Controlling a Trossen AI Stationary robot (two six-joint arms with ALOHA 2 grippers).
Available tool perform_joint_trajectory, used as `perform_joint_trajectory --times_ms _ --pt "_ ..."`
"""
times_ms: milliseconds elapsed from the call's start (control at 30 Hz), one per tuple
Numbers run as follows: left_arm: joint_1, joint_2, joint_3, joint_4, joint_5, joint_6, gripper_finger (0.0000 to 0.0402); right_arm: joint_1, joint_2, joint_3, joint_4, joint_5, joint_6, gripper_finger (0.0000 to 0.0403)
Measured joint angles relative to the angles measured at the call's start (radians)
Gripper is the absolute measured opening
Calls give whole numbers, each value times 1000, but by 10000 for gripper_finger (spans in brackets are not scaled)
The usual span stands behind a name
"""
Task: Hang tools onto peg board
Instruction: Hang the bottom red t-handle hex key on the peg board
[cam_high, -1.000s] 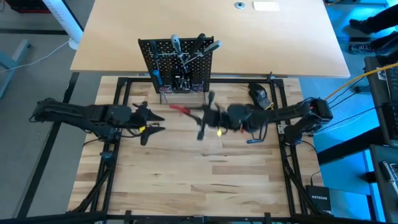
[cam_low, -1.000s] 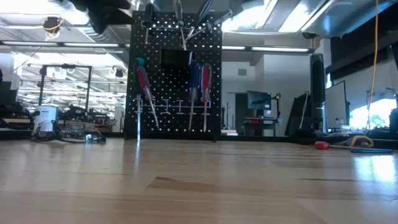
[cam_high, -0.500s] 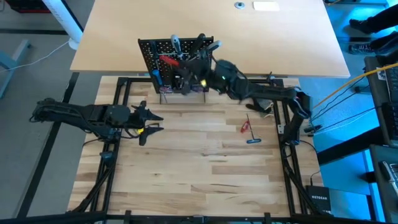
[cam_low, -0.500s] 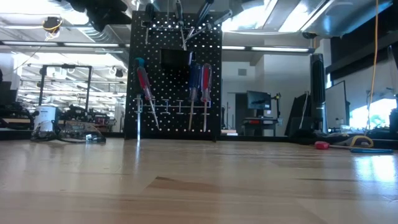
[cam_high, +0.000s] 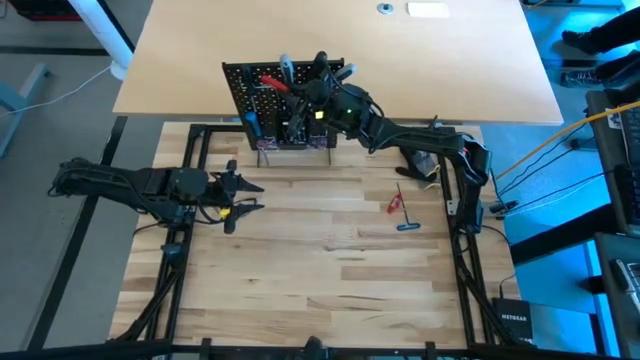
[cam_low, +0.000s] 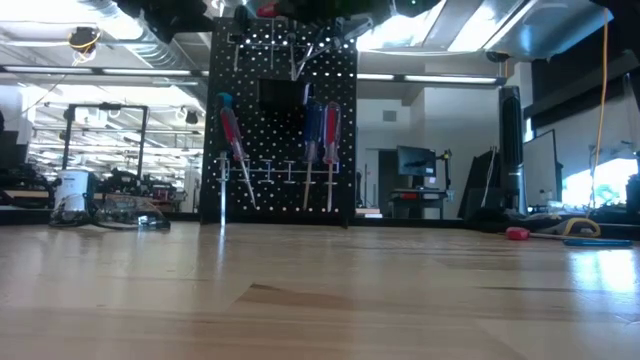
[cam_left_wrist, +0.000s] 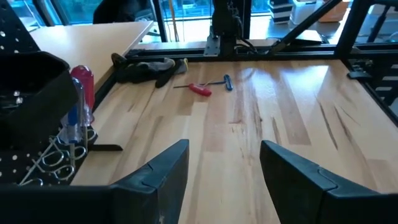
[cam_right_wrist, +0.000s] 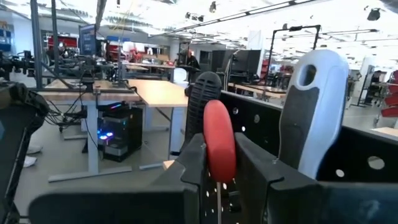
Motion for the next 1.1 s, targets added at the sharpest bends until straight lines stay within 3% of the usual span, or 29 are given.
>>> perform_joint_trajectory --times_ms 367,667,1100 --pt "2 0 0 26 0 8 188 7 2 0 -1 41 0 60" --pt "2 0 0 26 0 6 185 30 6 55 -50 162 -14 62" --pt "2 0 0 22 0 5 184 31 6 89 -142 182 13 62"
